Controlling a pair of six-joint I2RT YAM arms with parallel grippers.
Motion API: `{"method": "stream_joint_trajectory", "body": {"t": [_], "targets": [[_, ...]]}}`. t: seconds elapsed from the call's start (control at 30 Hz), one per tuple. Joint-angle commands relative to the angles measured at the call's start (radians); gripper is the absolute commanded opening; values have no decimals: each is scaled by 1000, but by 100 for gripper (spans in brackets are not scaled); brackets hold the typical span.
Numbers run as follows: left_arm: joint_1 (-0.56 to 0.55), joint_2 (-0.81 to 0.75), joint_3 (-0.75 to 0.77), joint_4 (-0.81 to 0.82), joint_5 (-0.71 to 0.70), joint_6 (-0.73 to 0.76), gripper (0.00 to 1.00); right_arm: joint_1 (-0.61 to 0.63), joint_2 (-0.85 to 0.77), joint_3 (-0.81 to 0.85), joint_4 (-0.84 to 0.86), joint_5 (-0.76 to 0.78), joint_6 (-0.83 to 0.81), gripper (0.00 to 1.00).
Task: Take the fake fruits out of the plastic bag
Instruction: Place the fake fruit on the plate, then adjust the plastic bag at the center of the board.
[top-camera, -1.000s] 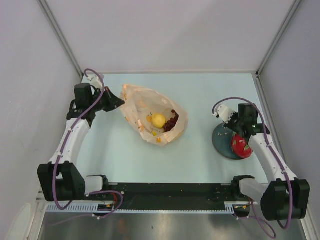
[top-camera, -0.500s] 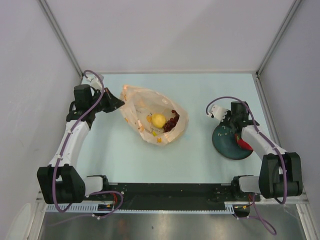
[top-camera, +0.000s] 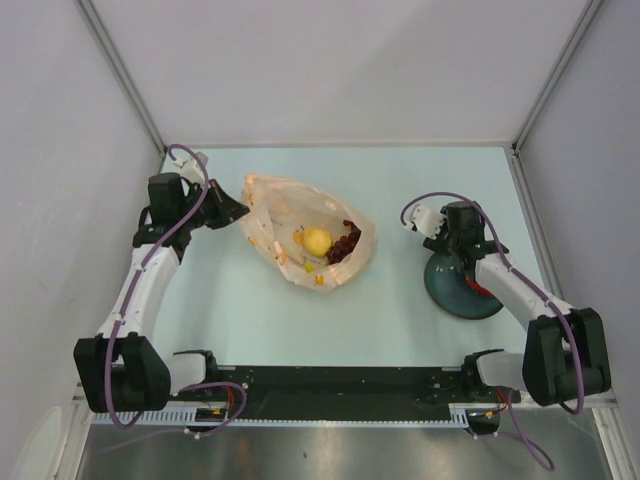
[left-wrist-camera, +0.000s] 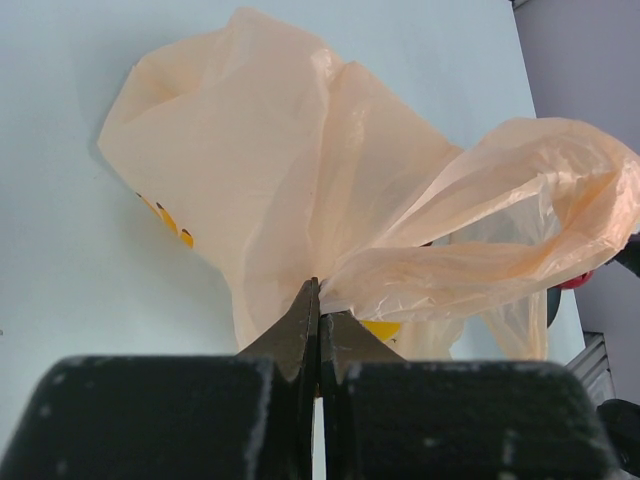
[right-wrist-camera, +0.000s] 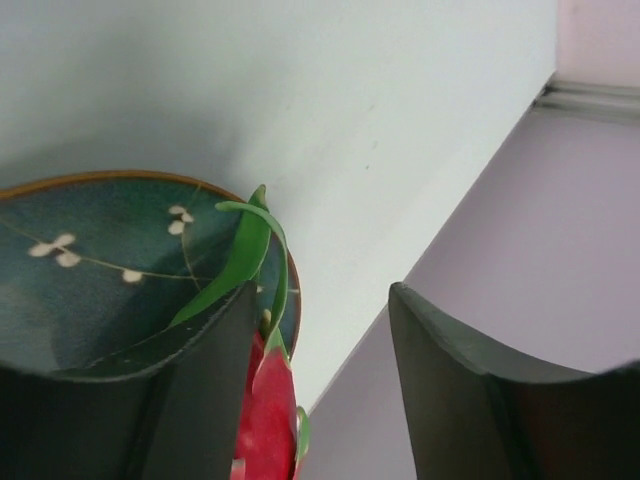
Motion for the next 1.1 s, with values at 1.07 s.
{"method": "stream_joint_trajectory", "body": {"t": [1.07], "targets": [[71, -323, -168, 25, 170, -320, 0, 708, 177, 274, -243, -399, 655, 40]]}}
